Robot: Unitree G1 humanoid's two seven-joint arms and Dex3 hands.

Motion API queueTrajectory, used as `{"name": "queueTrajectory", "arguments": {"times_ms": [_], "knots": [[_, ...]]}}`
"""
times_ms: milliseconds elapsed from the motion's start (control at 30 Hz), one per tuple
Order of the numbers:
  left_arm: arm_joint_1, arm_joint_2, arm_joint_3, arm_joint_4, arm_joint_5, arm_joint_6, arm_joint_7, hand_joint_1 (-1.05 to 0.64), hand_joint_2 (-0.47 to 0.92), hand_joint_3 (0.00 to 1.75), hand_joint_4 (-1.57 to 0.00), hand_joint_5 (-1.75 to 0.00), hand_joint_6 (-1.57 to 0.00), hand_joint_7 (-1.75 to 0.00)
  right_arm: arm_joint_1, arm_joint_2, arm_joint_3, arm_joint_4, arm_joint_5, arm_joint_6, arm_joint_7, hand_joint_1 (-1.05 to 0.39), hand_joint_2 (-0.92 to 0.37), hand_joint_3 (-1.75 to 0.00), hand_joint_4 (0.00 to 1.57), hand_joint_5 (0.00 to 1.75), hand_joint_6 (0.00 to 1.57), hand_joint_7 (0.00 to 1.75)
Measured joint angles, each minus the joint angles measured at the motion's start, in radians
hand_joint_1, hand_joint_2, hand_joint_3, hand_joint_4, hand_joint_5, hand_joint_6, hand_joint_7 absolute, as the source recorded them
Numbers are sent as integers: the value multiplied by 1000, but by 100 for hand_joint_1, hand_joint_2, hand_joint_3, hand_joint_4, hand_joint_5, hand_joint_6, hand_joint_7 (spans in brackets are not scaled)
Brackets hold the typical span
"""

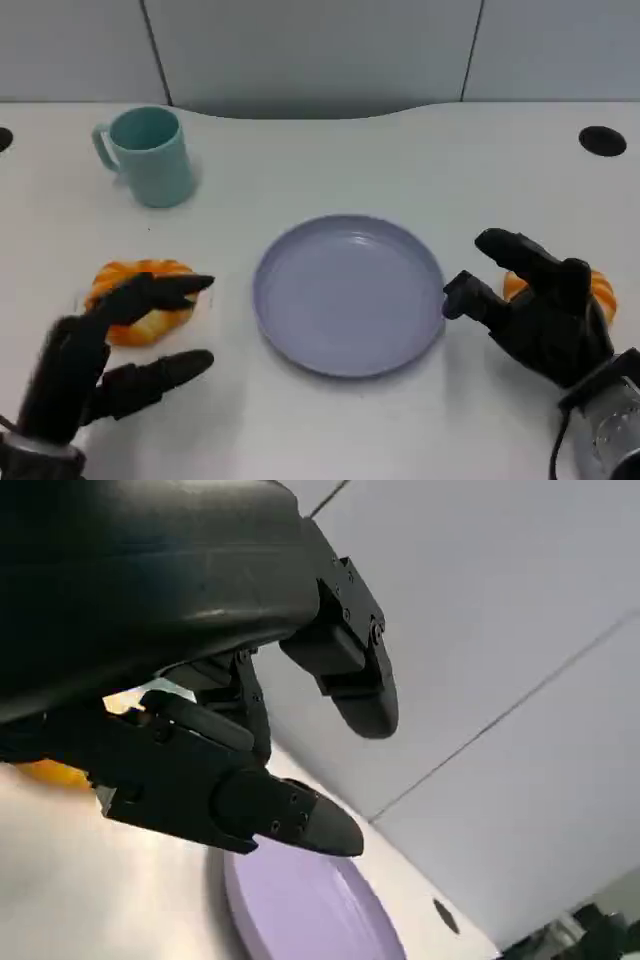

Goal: Grasp the bread from the table and place it into the plate.

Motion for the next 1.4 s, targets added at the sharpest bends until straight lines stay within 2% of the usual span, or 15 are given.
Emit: {"name": "queueTrajectory", "arguments": {"times_ms": [167, 300, 400, 533, 567, 733, 867, 1233, 1400], "knots": [[1, 60, -11, -96, 89, 84, 82, -69, 92, 13, -40, -57, -43, -19, 0, 0, 3, 0, 0, -2, -10, -51, -92, -14, 77, 123, 108, 14], [-38, 107, -50, -94, 178, 166, 159, -74, 92, 16, -28, -47, -34, -11, 0, -1, 6, -2, 0, 12, -11, -51, -92, -13, 78, 124, 108, 14], [-106, 150, -101, -28, 246, 230, 232, -79, 92, 19, -19, -40, -29, -6, 1, -1, 7, -5, 0, 12, -14, -51, -92, -12, 77, 123, 108, 14], [-178, 194, -179, 89, 281, 290, 297, -80, 92, 20, -18, -39, -28, -5, 2, -1, 9, -10, 0, 23, -14, -51, -92, -12, 77, 123, 108, 14], [-185, 198, -195, 100, 281, 290, 311, -87, 92, 22, -13, -35, -25, -4, 3, -1, 9, -11, 0, 25, -14, -51, -92, -12, 78, 123, 108, 14], [-308, 199, -309, 316, 322, 432, 360, -94, 92, 22, -9, -32, -22, -2, 8, 2, 9, -27, 0, 25, -9, -51, -92, -13, 77, 123, 107, 13], [-370, 194, -373, 419, 322, 496, 370, -96, 92, 22, -7, -30, -21, -1, 14, 2, 9, -39, 1, 26, -6, -51, -92, -12, 77, 124, 108, 14], [-438, 154, -463, 538, 283, 668, 328, -103, 92, 28, -5, -28, -20, -1, 50, 3, 16, -91, 5, 53, -7, -50, -92, -11, 77, 124, 108, 13], [-445, 121, -471, 572, 257, 748, 278, -92, 92, 9, -10, -27, -21, -1, 75, 9, 19, -120, 5, 56, -10, -51, -92, -12, 77, 124, 109, 14]]}}
